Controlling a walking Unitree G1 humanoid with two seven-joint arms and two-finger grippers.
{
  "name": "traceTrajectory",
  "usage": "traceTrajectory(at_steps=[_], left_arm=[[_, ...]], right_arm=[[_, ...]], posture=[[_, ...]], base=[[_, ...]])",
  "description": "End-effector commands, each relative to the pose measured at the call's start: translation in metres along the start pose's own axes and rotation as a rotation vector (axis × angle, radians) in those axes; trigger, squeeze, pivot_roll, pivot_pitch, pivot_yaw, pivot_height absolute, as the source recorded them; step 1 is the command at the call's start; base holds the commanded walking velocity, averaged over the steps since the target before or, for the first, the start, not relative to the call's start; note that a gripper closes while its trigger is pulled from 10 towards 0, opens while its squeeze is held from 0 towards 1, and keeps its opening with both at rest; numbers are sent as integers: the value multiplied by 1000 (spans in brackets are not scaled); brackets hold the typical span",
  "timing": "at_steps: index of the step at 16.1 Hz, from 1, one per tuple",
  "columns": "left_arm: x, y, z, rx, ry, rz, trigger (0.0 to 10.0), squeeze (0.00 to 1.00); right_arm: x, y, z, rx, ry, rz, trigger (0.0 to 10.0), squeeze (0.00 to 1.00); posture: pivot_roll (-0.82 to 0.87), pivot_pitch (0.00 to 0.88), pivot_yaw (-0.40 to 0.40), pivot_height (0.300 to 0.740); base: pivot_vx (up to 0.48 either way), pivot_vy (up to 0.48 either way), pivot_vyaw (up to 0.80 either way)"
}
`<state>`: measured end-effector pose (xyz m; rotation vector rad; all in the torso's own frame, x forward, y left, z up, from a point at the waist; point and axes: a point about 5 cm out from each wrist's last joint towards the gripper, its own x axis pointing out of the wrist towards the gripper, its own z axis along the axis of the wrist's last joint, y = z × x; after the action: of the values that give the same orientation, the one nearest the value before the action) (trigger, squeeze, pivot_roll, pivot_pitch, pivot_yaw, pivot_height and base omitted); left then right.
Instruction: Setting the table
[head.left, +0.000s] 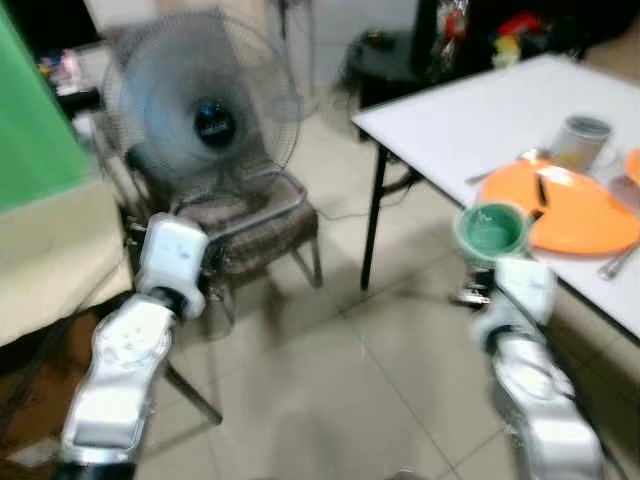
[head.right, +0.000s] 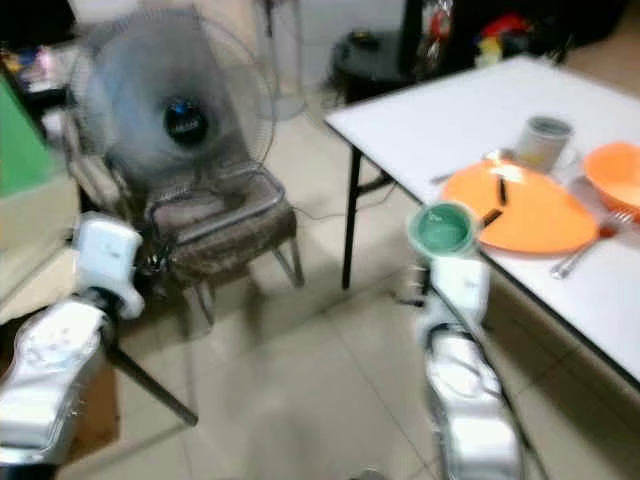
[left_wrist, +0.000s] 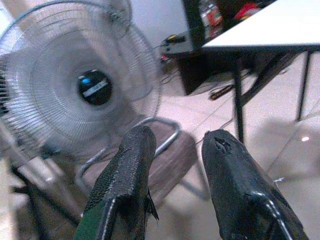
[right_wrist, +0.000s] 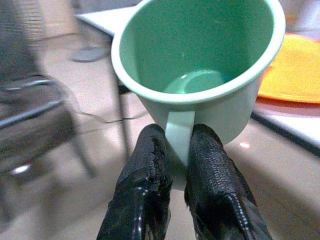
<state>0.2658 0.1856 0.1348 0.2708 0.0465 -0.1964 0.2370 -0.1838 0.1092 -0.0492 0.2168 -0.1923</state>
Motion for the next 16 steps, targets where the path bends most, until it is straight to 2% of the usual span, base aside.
traceTrajectory(at_steps=[1, 4, 7, 10, 13, 14, 16], left_arm=[[1, 8, 1, 21, -13, 34, 10000, 0], [-4, 3, -9, -17, 6, 68, 10000, 0], [-9, 2, -12, -61, 19, 92, 10000, 0], [-8, 1, -8, -31, 22, 72, 10000, 0], [0, -1, 10, -6, -26, 52, 10000, 0], [5, -3, 11, -25, -35, 41, 10000, 0], [12, -7, 7, -54, -23, 19, 10000, 0]], right_arm=[[-5, -2, 17, -12, -50, 16, 10000, 0], [-10, -18, 34, -70, -78, -4, 10000, 0], [-6, -16, 52, -58, -112, 22, 10000, 0], [3, 1, 43, -41, -89, 65, 10000, 0], [7, 5, 38, 19, -62, 70, 10000, 0], [7, 6, 36, 30, -59, 69, 10000, 0], [8, 10, 25, 21, -42, 77, 10000, 0]], posture=[[48, 0, 34, 740], [-23, 0, -17, 740], [-2, 0, -44, 740], [76, 0, -52, 740], [110, 0, -45, 740], [78, 0, -4, 740], [61, 0, -9, 740]], base=[[0, 0, -800], [0, 0, -800], [0, 0, -800], [0, 0, -800], [0, 0, -800], [0, 0, -800], [0, 0, -800]])
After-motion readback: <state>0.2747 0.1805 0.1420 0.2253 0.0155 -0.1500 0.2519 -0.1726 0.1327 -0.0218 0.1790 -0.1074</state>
